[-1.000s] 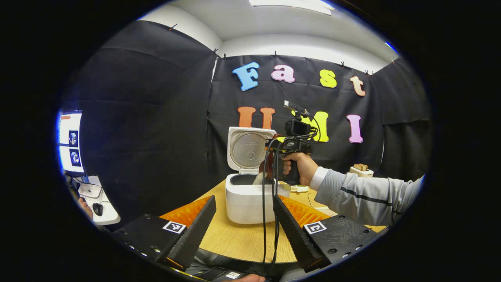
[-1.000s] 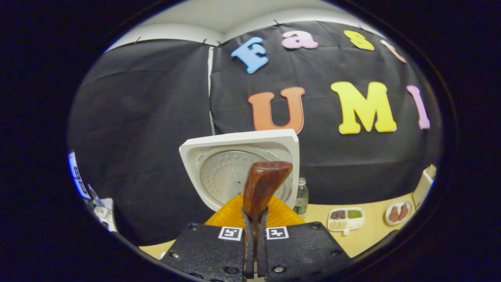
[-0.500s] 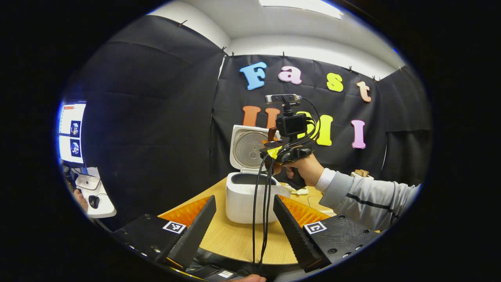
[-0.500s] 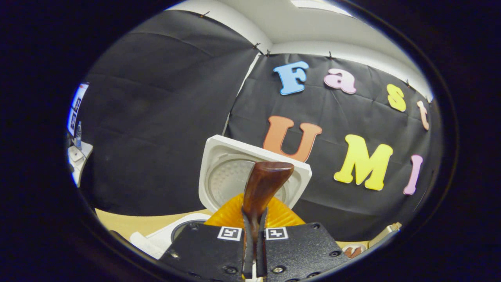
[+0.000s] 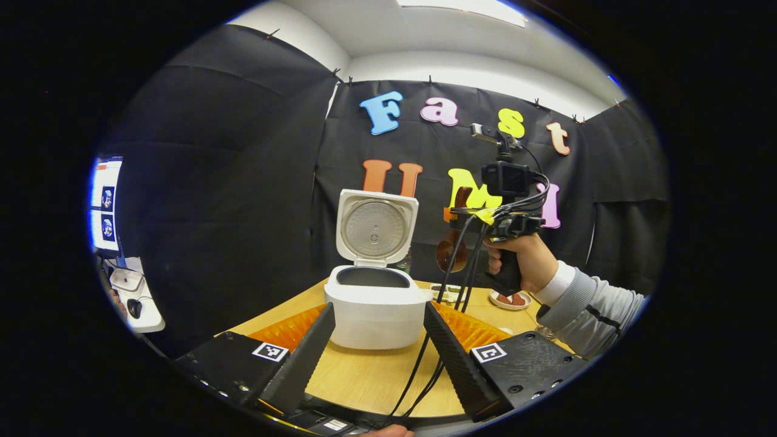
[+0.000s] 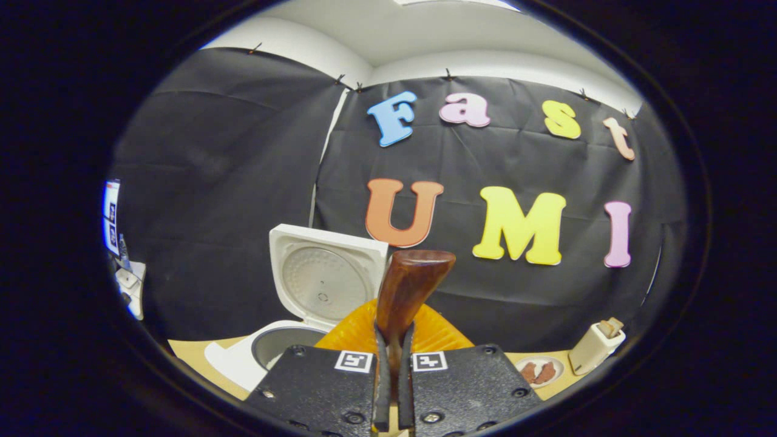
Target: Close the left gripper, press the button to open the rice cooker; take a wooden spoon from the chopstick holder with the right hand, scoop a spoonful of rice and pour it into the rice cooker, then put the wooden spoon back into the chopstick holder.
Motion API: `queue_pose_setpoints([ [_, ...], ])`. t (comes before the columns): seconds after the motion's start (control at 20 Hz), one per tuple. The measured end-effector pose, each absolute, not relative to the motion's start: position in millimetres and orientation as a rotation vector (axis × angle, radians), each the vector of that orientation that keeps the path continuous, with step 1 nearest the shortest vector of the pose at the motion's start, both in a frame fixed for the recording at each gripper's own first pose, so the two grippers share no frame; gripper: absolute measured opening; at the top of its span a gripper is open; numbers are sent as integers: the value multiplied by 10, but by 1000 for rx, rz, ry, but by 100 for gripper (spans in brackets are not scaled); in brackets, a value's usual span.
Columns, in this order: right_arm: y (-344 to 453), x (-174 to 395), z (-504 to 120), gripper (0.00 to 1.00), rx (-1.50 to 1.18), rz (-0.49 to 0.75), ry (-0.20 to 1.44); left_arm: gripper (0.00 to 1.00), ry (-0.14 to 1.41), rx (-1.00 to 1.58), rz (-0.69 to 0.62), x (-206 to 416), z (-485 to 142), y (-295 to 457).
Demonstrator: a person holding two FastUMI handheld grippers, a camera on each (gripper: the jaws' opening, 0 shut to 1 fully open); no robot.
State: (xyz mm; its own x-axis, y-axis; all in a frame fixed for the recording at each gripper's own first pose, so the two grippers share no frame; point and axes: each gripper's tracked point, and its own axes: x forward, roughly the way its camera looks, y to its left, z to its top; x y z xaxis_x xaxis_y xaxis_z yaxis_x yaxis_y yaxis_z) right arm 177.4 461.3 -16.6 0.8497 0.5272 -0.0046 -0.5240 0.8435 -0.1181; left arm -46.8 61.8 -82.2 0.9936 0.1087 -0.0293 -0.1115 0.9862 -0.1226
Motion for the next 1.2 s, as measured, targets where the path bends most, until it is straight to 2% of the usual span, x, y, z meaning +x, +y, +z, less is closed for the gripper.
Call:
queue_pose_setpoints([
  [0.1,4238,1805,-138,14,-96,526,-32,94,11,-111,87,-399,-761,454],
  [0.15,4046,1826,-161,11,-76,511,-19,94,5,-101,76,-352,-727,366],
  [0.6,2191,1749,-120,11,36,320,-27,94,-47,-43,-47,138,-472,-370],
  [0.7,1851,1717,-117,14,29,280,-40,94,-40,-36,-78,274,-461,-544],
  [1.1,910,1779,-477,16,11,151,-25,94,-18,13,-85,486,-563,-863],
  [1.15,838,1808,-576,14,14,141,-14,94,-16,24,-74,508,-575,-861],
  [1.2,783,1845,-659,17,23,135,1,94,-10,33,-66,537,-598,-862],
])
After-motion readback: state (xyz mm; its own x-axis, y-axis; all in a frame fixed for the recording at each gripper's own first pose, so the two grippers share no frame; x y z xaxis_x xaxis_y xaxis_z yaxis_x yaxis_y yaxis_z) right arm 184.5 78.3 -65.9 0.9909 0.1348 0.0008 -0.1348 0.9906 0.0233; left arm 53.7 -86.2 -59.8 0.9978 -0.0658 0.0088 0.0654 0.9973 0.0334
